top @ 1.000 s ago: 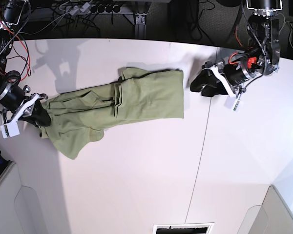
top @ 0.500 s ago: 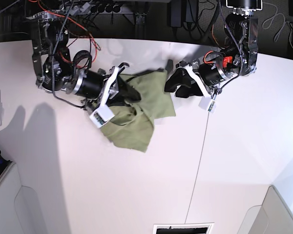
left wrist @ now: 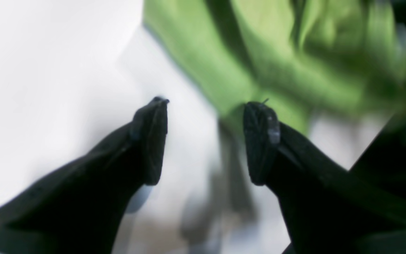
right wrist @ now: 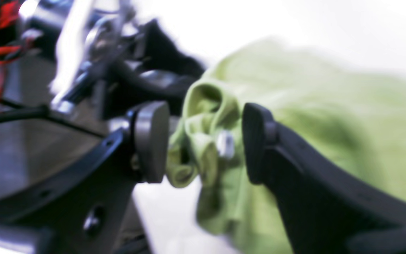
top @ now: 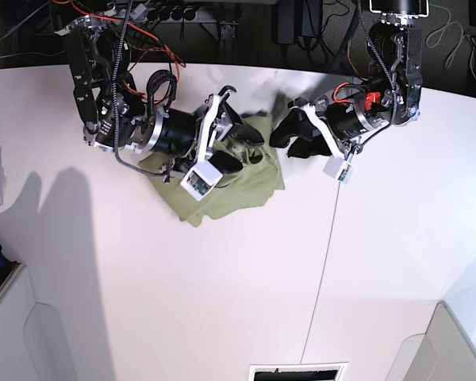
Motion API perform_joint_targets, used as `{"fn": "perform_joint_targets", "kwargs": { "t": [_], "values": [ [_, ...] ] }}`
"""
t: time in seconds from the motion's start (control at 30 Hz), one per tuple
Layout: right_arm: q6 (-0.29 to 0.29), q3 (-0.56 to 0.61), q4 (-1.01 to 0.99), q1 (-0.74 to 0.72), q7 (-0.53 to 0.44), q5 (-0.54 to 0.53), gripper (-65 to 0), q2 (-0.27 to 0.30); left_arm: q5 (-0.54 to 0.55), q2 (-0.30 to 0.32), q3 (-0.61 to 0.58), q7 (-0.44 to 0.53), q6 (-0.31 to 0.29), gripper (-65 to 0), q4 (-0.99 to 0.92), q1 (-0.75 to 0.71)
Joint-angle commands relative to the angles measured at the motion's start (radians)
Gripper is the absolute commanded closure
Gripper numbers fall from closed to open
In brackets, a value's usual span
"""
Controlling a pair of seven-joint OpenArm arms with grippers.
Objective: Layout the t-shirt on the table in an organized manner, then fold the t-shirt properly
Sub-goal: 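Fold the shirt end with the right gripper toward the left gripper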
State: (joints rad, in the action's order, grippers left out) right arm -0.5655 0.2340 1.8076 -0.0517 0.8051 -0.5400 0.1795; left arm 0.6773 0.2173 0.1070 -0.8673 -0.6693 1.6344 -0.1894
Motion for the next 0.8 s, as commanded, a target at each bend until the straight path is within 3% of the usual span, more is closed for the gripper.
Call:
{"fn": "perform_joint_targets", "kwargs": {
  "t": [0.0, 0.1, 0.17, 0.23, 0.3, 0.4, 0.5, 0.63, 0.77],
  "values": [
    [-0.011, -0.028, 0.021, -0.029, -0.024, -0.009, -32.9, 0.000, 0.002, 0.026, 0.029, 0.010, 0.003, -37.1, 0.050, 0.006],
    [0.028, -0.108, 0.019, -0.057, -0.069, -0.004, -28.3, 0.000, 0.003, 0.077, 0.083, 0.010, 0.003, -32.6, 0.147, 0.006],
    [0.078, -0.156, 0.009, -0.080, -0.093, 0.030, -17.3, 0.000, 0.029, 0.119, 0.093, 0.010, 0.003, -22.1, 0.192, 0.006],
    [0.130, -0.193, -0.023, -0.119, -0.096, 0.073, -1.3, 0.000, 0.091, 0.154, 0.087, 0.002, -0.025, -11.2, 0.225, 0.006],
    [0.150, -0.213, -0.074, -0.159, -0.098, 0.096, 0.0, 0.000, 0.168, 0.163, 0.074, -0.033, -0.029, -5.7, 0.258, 0.006],
    [0.138, -0.210, -0.190, -0.217, -0.119, 0.095, 0.0, 0.000, 0.254, 0.162, 0.014, -0.073, -0.029, -5.5, 0.291, 0.006],
    [0.112, -0.186, -0.330, -0.269, -0.153, 0.095, 0.0, 0.000, 0.253, 0.143, -0.095, -0.072, -0.029, -5.5, 0.301, 0.006],
    [0.074, -0.128, -0.476, -0.320, -0.158, 0.095, 0.0, 0.000, 0.146, 0.075, -0.252, -0.063, -0.029, -5.5, 0.266, 0.006],
    [0.066, -0.066, -0.525, -0.326, -0.152, 0.097, 0.0, 0.000, 0.010, 0.029, -0.324, -0.002, -0.029, -5.5, 0.167, 0.007]
  ]
}}
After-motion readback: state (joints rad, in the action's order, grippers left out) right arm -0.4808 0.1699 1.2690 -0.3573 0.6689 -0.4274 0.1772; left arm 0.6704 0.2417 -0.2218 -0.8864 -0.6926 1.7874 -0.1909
